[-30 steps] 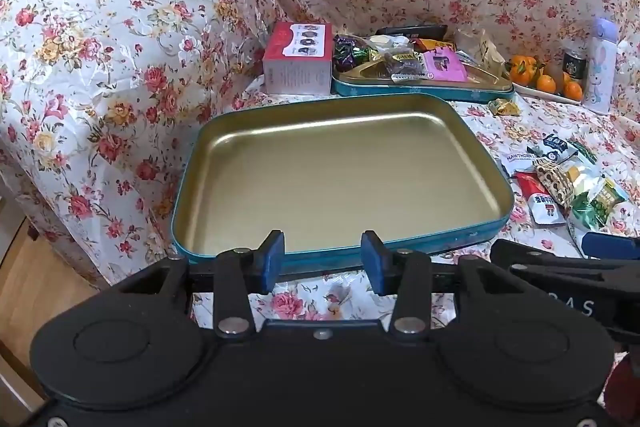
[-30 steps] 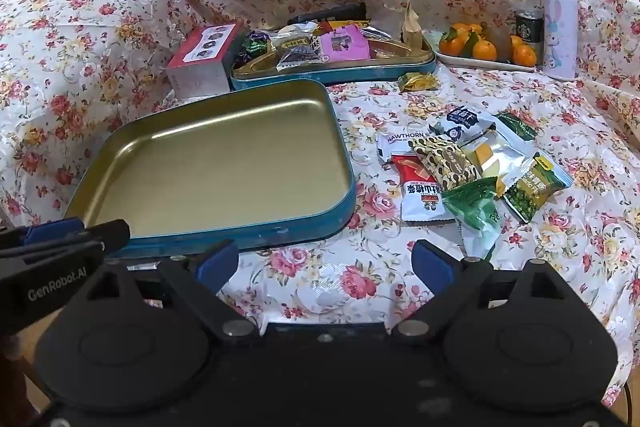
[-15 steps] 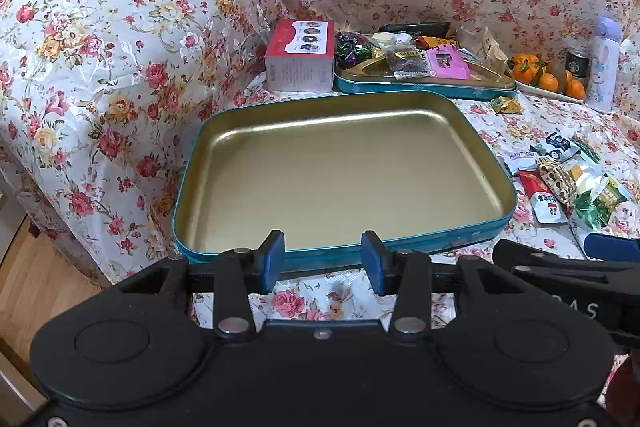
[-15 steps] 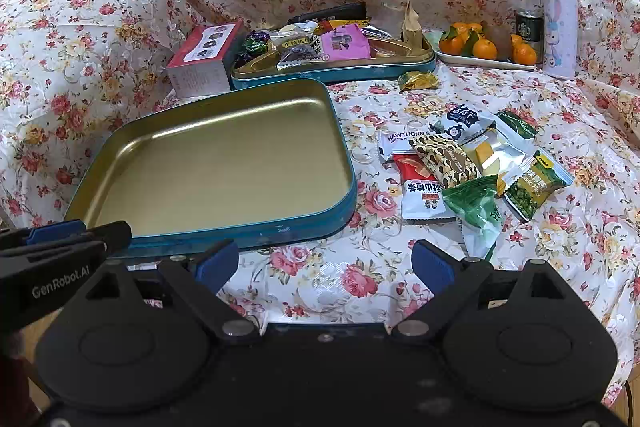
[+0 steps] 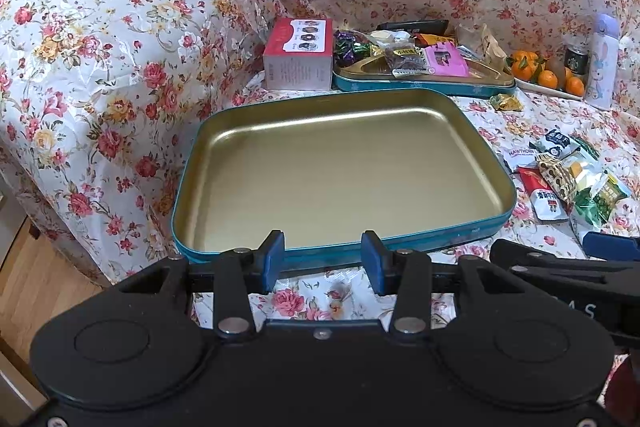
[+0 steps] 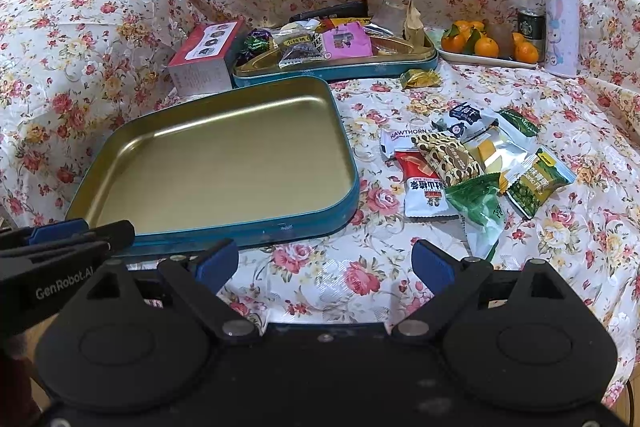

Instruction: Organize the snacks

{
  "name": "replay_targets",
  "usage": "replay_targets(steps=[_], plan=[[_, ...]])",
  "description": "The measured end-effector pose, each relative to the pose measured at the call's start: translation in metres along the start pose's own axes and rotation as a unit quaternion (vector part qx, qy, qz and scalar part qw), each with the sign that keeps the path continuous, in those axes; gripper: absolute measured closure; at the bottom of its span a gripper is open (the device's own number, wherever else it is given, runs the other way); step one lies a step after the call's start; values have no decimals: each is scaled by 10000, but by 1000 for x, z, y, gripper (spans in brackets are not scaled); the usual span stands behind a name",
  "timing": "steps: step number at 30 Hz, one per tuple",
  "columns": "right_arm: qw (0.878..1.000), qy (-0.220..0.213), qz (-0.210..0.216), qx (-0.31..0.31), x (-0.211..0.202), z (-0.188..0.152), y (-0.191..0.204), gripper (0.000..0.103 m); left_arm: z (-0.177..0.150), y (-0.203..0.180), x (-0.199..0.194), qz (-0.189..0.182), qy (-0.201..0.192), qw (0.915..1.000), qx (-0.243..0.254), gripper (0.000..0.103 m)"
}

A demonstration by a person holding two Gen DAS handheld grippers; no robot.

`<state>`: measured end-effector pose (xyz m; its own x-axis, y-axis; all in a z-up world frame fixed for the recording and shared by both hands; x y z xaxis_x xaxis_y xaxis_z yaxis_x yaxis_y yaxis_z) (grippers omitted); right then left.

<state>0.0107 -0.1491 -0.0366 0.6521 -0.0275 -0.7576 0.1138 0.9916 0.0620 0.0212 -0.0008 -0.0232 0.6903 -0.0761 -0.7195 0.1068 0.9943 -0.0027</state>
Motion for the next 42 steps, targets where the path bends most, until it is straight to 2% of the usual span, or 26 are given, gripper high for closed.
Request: replay_targets(steps=[42], plan=[[10000,44,30,9,2,-2,2,5,-4,-2,0,-13,13,10000,6,51]])
Point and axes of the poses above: each gripper's, at about its wrist camera, not at the fingertips, and x roughly the way its jaws point, y to its left, z to its top, the point moved 3 cm from there along x, roughly the way its jaws point, and after that the axes turned 4 degrees about -z, right-handed, at the moved point
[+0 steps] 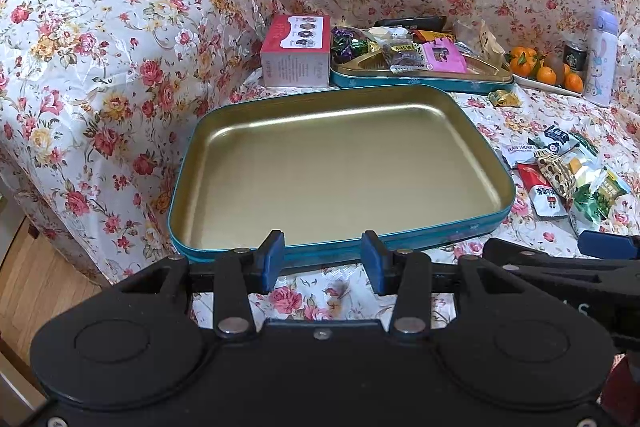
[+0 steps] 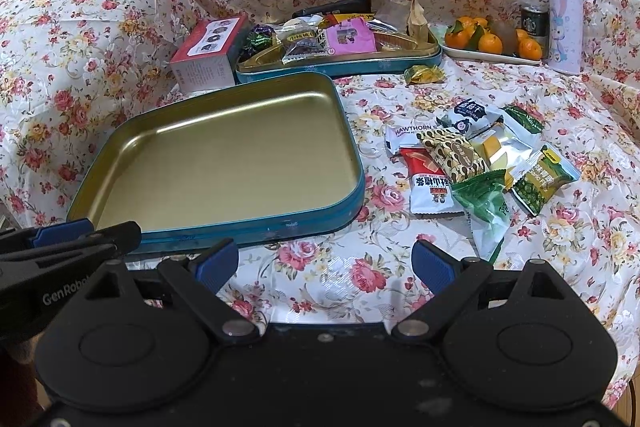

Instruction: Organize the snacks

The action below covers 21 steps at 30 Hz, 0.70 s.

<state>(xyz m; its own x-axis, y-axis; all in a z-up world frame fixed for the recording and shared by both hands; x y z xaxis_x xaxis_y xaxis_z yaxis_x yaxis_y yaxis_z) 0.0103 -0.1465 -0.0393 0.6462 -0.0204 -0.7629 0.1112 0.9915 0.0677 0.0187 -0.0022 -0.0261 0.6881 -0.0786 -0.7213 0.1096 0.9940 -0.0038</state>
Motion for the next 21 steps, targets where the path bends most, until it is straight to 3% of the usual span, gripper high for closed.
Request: replay_targets(steps=[14,21], plan=[[9999,46,56,105,1,1,-2,5,1,2,0,30,-91,9999,46,51],[9998,-21,110,149,-1,1,-4,8,4,7,-2,61,-242,9995,-167,51]])
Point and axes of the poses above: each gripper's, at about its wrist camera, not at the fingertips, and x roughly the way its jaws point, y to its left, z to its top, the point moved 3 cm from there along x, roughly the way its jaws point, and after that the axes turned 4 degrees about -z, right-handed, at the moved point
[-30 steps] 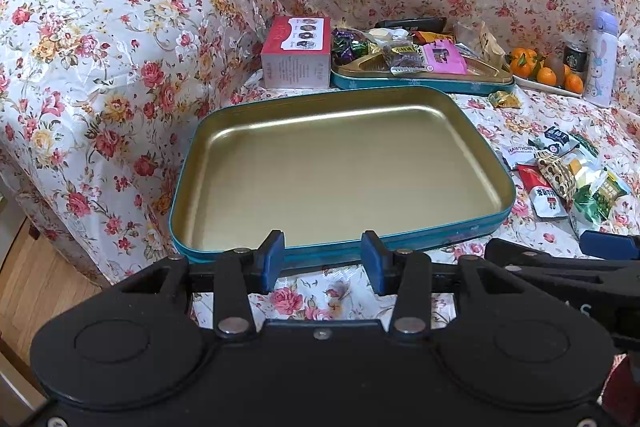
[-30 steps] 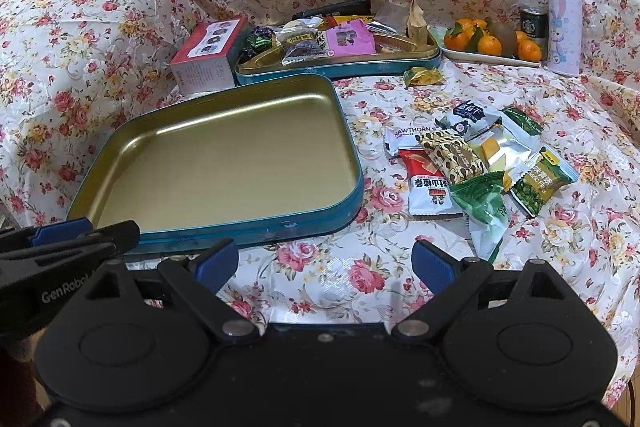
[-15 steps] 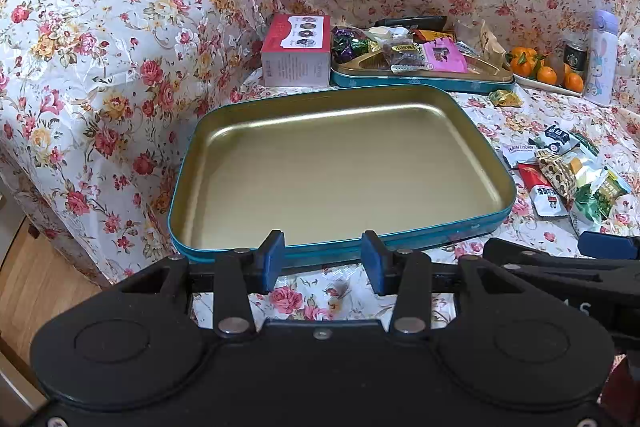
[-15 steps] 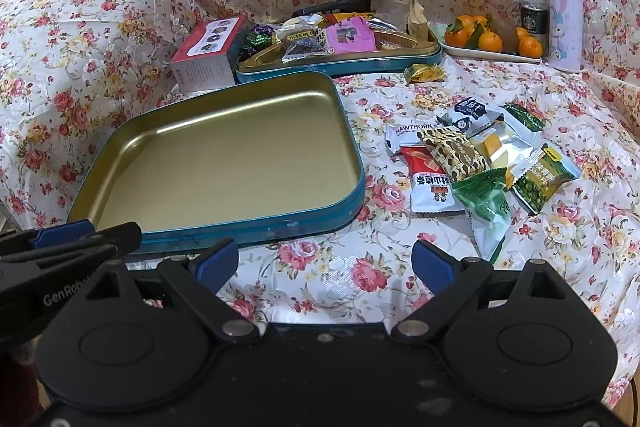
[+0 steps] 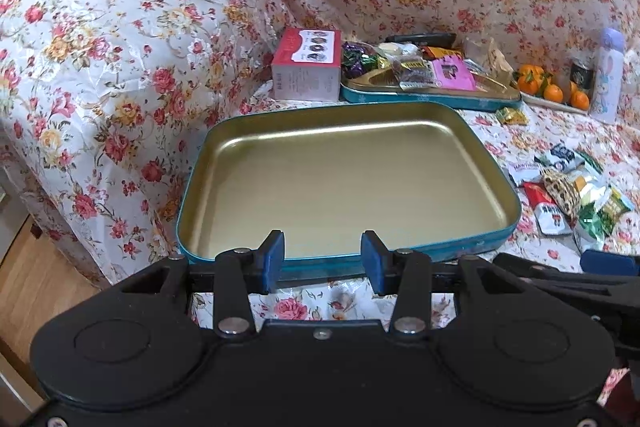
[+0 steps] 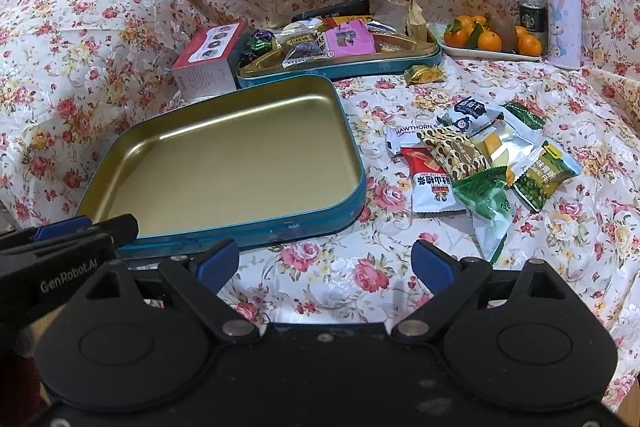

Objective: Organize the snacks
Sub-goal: 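Move the right tool toward the snack pile while the left tool follows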

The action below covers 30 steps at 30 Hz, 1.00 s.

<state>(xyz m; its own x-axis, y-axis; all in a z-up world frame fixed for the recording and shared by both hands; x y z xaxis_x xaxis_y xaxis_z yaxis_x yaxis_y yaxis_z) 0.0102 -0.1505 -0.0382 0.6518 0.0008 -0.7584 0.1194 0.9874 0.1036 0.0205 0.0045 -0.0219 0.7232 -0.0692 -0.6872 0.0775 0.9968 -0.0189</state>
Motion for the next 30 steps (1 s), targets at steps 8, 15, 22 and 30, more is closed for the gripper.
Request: replay_targets(steps=[8,15,22,30], plan=[[9998,-32,91,179,-2,-1,-15,18,0,0,2,-9,-127,9999,-62,51],[9983,-143,-43,564,-5,1,-51,27,-4,-6,4,-41,-315,9994,159,51],[9948,-241,-243,957,-8,-4,-105,40,-14,-17,13,39,-389,9982,461,51],[9882,-373,-519,1393,-5,-13,-161,45,-25,-47,10,-56,-121,9975,697,51]])
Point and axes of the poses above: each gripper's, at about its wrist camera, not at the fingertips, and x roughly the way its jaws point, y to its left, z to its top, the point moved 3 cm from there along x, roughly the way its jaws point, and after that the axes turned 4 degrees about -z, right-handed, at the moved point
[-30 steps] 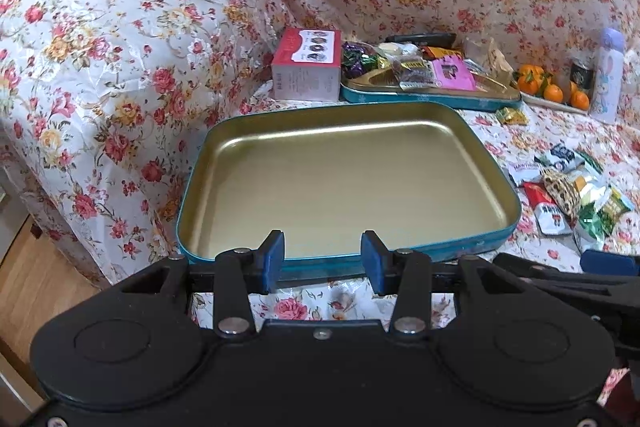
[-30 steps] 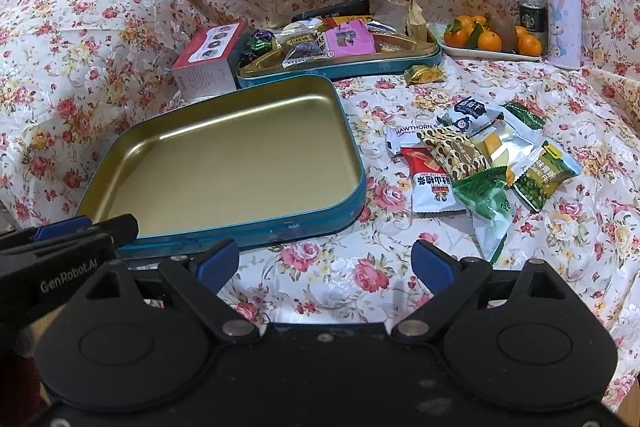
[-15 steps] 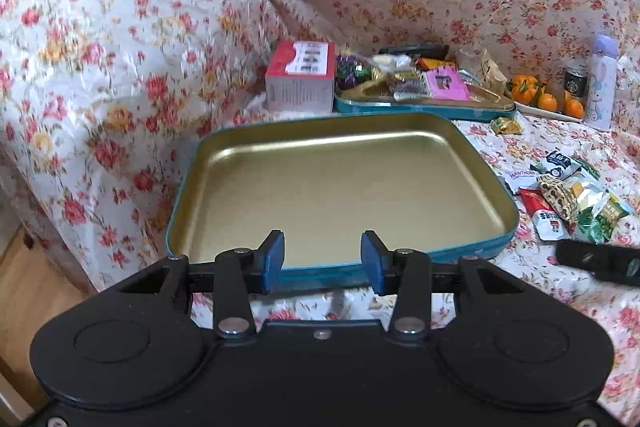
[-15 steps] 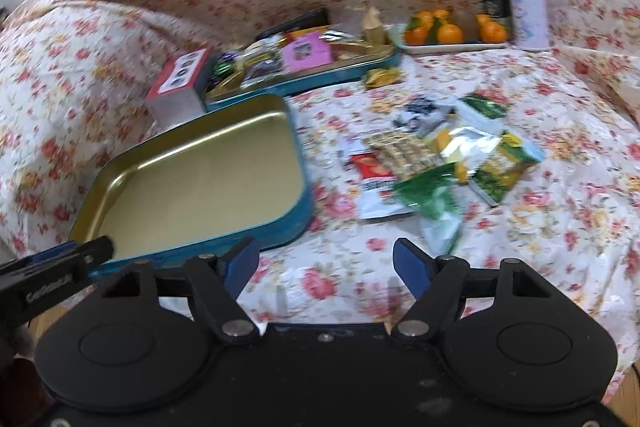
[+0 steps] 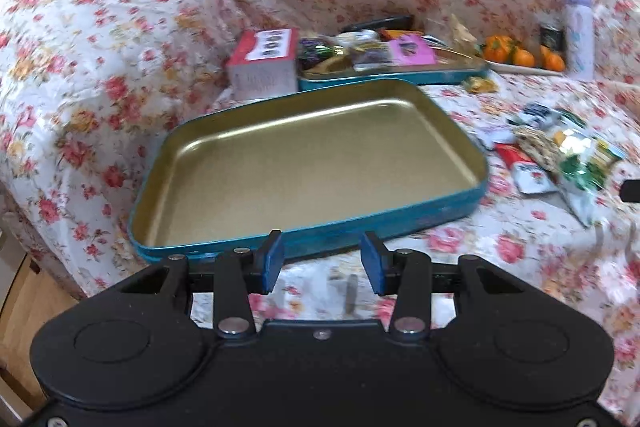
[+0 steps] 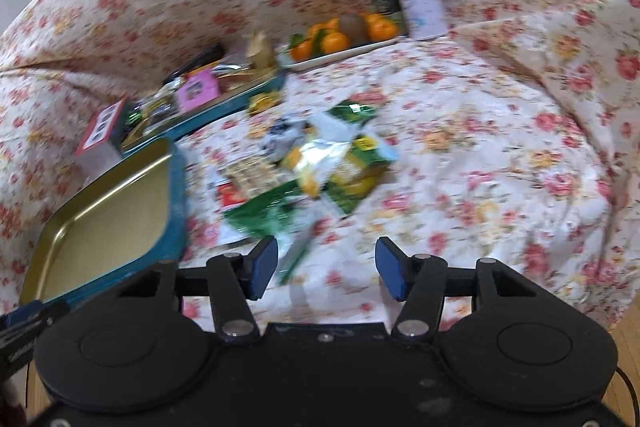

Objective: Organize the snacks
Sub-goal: 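Move the right tool toward the snack pile while the left tool follows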

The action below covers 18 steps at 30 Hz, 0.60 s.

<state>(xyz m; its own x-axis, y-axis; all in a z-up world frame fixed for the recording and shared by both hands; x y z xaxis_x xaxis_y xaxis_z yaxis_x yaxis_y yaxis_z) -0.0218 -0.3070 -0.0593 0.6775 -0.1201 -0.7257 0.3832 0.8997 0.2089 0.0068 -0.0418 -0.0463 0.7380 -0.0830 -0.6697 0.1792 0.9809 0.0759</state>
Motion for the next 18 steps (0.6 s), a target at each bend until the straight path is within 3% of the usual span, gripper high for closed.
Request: replay_targets(steps=[11,18], plan=[[9994,-50,-131,311,23,8,-26,45,23,-89,0,-816,-111,9956,443,51],[9991,-87,-17,403,26,16,-31,45,24,-129,22,-962,57,9933,637,51]])
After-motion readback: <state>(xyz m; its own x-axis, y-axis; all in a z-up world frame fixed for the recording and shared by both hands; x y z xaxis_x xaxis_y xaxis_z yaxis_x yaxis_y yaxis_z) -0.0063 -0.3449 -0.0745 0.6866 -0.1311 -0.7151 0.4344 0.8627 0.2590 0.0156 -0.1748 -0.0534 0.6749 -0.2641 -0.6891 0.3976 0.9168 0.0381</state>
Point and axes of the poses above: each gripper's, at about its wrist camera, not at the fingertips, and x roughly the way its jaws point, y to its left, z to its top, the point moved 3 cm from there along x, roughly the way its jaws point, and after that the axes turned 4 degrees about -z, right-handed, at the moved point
